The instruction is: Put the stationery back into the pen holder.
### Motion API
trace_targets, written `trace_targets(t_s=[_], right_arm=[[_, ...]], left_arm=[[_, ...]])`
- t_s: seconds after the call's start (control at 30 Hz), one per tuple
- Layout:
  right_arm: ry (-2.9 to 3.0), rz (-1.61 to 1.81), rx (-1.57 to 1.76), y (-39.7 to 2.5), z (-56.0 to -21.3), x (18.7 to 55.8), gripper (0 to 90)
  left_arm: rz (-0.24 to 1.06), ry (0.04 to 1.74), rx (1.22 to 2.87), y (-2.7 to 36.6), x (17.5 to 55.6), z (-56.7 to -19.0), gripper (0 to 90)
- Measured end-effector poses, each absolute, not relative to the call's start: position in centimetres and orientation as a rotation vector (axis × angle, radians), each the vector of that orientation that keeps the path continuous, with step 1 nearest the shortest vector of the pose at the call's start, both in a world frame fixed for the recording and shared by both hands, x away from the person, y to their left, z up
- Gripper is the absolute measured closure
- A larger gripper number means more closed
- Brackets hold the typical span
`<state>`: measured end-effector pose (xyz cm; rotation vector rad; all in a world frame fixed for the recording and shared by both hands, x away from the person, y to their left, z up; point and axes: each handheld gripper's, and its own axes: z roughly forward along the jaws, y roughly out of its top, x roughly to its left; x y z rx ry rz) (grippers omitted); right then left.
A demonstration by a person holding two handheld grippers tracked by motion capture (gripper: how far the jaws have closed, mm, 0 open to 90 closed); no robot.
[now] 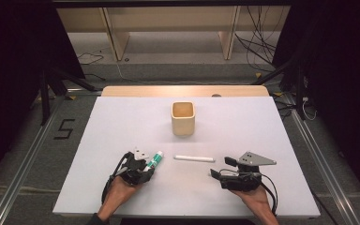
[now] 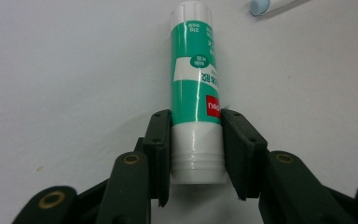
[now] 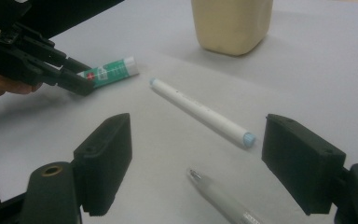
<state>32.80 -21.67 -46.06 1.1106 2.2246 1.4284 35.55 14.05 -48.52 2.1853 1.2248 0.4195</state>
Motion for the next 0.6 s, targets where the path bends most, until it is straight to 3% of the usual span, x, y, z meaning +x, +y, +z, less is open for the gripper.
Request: trace_targets(t_s=[0.6], right_arm=[[2.222,1.459,1.047,-20.9,-45.3,32.2,24.6]], left_arm=[[0.289,1.088,2.21,14.5,35.9,-45.3,64.8]])
